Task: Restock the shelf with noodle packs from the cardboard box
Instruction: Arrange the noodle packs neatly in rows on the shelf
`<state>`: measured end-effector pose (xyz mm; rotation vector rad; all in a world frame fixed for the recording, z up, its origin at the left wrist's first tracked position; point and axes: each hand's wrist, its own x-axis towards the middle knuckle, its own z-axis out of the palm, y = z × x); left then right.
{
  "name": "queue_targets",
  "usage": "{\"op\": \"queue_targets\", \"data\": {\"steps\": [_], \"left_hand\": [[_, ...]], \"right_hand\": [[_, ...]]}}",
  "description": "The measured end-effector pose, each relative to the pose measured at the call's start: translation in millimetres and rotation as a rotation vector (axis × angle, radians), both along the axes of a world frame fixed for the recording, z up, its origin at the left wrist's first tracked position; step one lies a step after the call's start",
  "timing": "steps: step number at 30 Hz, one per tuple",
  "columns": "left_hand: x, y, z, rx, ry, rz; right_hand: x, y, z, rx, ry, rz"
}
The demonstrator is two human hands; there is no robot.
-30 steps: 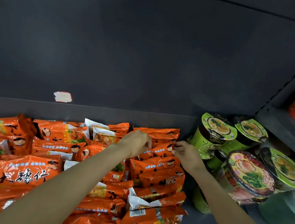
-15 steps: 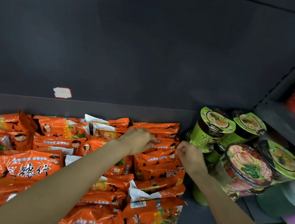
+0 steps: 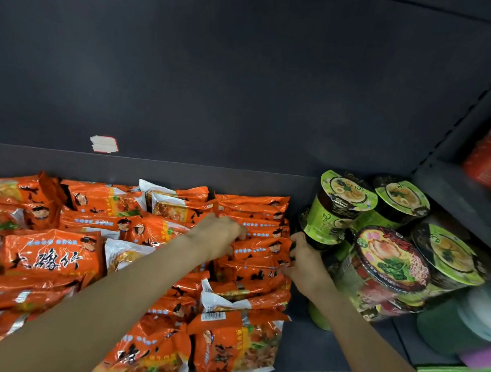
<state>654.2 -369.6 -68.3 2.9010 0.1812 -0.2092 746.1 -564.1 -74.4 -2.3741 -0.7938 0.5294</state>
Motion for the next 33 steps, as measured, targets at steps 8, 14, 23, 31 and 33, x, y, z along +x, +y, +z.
{"op": "queue_targets", "data": {"steps": [8,14,23,31,33], "left_hand": [[-40,-35,20,0.000,-0.389,0.108],[-79,-70,21,-0.153,-0.302,0.199],[-108,-89,16,0.099,-0.024,0.222],[-103,-78,19,-0.059,-0.122,0.213],[-107,-77,17,-0.111,-0.247,0.227]], "right_hand": [[-13,-32,6,0.145,-0.137,0.102],[-33,-58,5,0.190,0.064,0.265],[-63,-67,-6,0.217,0.246,0.211],[-68,-73,2,0.209,0.143,-0.019],[-67,-79,2,0.148,0.041,-0.017]]}}
